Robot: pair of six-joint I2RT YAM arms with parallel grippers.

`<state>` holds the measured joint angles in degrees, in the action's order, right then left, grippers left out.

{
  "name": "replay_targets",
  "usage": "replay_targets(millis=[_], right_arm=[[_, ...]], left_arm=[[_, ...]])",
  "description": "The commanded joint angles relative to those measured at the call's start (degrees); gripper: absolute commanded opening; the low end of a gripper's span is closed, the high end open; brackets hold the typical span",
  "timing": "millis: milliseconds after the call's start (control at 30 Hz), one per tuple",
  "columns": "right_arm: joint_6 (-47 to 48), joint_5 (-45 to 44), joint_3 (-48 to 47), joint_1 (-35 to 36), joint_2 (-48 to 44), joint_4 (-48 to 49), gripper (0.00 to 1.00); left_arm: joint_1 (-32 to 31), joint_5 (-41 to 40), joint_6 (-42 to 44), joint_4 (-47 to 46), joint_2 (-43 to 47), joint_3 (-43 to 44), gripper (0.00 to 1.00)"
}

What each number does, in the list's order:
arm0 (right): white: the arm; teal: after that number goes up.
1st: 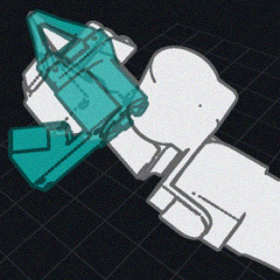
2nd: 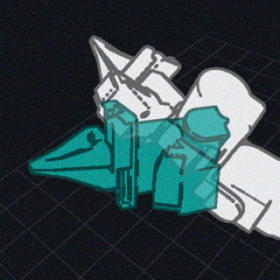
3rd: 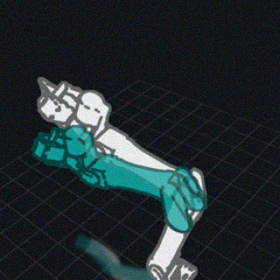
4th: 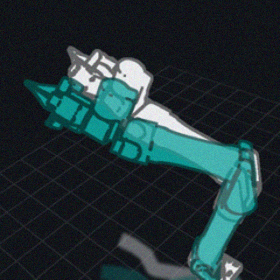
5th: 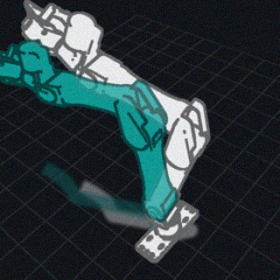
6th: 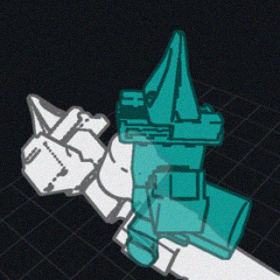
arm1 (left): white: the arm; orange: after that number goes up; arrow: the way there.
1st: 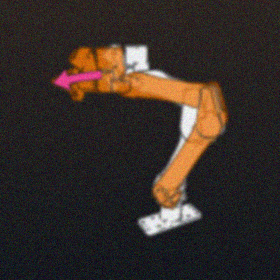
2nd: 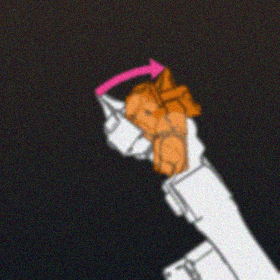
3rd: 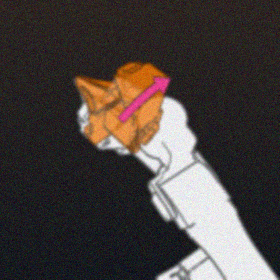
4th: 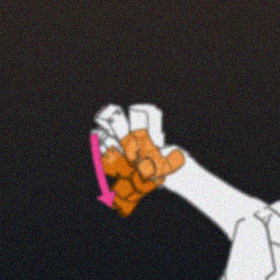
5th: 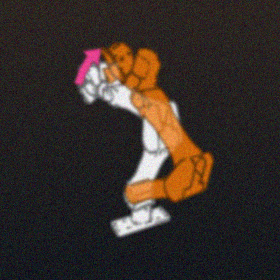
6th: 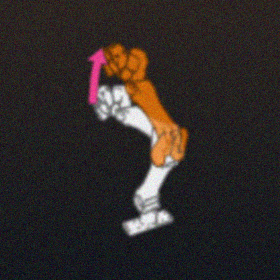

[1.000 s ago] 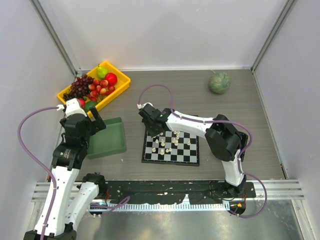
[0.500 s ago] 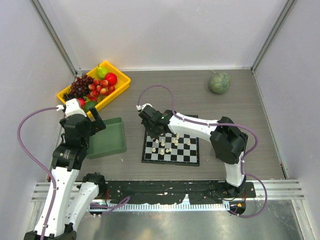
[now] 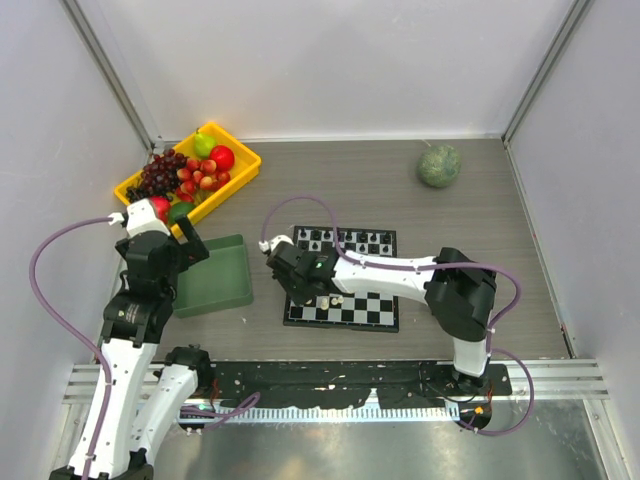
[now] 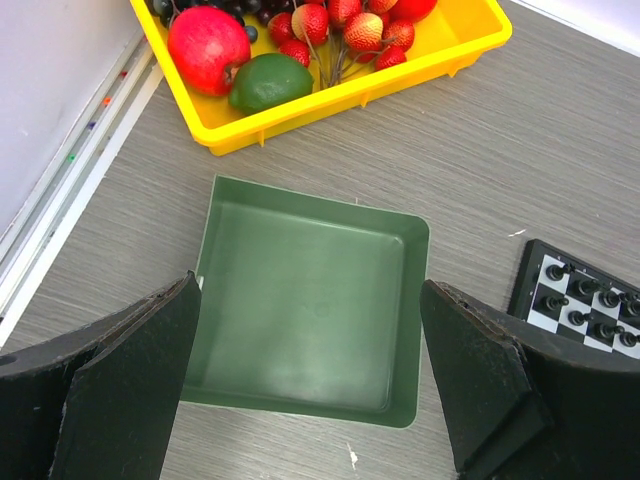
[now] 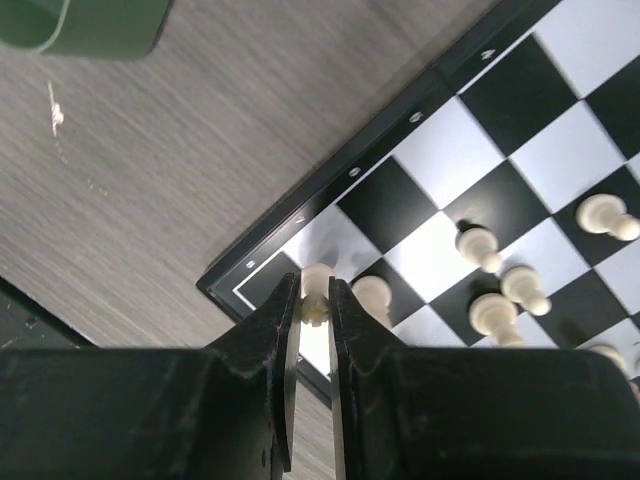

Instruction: Set up the chess pieces on the board

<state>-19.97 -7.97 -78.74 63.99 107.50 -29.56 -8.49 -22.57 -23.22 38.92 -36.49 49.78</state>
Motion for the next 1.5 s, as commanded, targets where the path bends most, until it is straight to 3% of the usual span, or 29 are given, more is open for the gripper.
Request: replay_targets(millis=[0, 500, 1467], right_arm=[[-1.21, -0.03, 0.08, 2.1, -1.16, 1.44, 0.16], [-2.53, -3.9, 0.34, 4.22, 0.51, 0.21, 0.16], [-2.89, -0.91, 3.06, 4.39, -0.63, 1.52, 0.16]], left_arm=[[0.41, -1.51, -0.16, -1.21, 0.98, -0.47, 0.99], [0.41, -1.69, 0.02, -1.12, 1.16, -0.38, 0.99], [0.41, -1.52, 0.02, -1.21, 0.81, -0.74, 0.99]])
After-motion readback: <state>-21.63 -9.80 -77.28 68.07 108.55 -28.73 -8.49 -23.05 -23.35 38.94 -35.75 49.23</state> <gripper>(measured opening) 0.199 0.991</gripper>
